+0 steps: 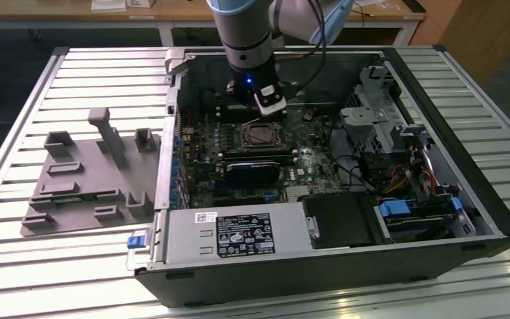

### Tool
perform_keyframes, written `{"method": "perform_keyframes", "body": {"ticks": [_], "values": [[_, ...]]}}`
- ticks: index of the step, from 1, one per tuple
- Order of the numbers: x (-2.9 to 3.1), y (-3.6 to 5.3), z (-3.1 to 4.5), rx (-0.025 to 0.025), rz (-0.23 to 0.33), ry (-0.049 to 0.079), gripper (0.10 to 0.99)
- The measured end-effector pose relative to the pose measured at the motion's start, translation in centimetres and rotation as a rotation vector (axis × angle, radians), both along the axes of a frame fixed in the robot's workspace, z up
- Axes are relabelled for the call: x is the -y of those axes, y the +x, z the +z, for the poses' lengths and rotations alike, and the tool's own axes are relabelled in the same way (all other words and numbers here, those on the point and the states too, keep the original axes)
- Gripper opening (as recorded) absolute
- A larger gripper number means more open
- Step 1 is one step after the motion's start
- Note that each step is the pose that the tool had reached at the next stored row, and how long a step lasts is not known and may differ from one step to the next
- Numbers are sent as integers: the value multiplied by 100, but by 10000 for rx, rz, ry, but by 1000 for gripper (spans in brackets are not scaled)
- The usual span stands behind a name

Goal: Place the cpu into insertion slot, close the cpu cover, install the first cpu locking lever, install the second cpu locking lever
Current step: 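Install the first cpu locking lever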

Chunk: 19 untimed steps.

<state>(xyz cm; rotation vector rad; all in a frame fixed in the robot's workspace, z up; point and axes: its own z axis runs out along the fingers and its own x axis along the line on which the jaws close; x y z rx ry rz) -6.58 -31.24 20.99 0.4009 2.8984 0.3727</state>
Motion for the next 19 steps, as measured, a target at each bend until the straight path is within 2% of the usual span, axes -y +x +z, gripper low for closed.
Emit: {"method": "perform_keyframes", "body": {"ticks": [7, 19], "values": [[-9, -11, -24, 71, -413, -35, 102], [-57, -47, -46, 104, -913, -47, 102]]}}
